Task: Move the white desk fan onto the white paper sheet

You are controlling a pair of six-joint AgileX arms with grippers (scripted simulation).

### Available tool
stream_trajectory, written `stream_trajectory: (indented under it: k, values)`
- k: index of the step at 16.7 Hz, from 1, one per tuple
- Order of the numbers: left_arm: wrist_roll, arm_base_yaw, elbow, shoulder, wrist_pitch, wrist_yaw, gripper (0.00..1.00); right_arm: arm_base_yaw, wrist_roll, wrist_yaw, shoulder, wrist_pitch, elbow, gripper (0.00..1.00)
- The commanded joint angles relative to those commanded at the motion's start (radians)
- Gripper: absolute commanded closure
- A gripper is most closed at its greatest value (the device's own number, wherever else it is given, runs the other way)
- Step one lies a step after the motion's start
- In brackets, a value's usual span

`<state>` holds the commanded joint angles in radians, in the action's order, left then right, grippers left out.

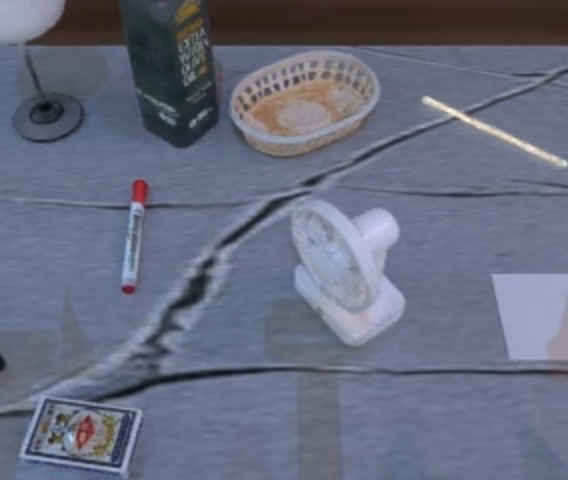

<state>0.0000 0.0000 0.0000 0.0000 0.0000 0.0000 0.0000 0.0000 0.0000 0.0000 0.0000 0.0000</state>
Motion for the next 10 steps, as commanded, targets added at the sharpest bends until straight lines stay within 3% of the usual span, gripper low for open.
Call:
stream_trajectory:
  k: [5,10]
  values:
    - [0.0,0.0,0.0,0.0,0.0,0.0,0.0,0.008,-0.005,0.006,0.057,-0.053,0.039,0.0]
    - [0.0,0.0,0.0,0.0,0.0,0.0,0.0,0.051,-0.012,0.033,0.329,-0.287,0.257,0.0]
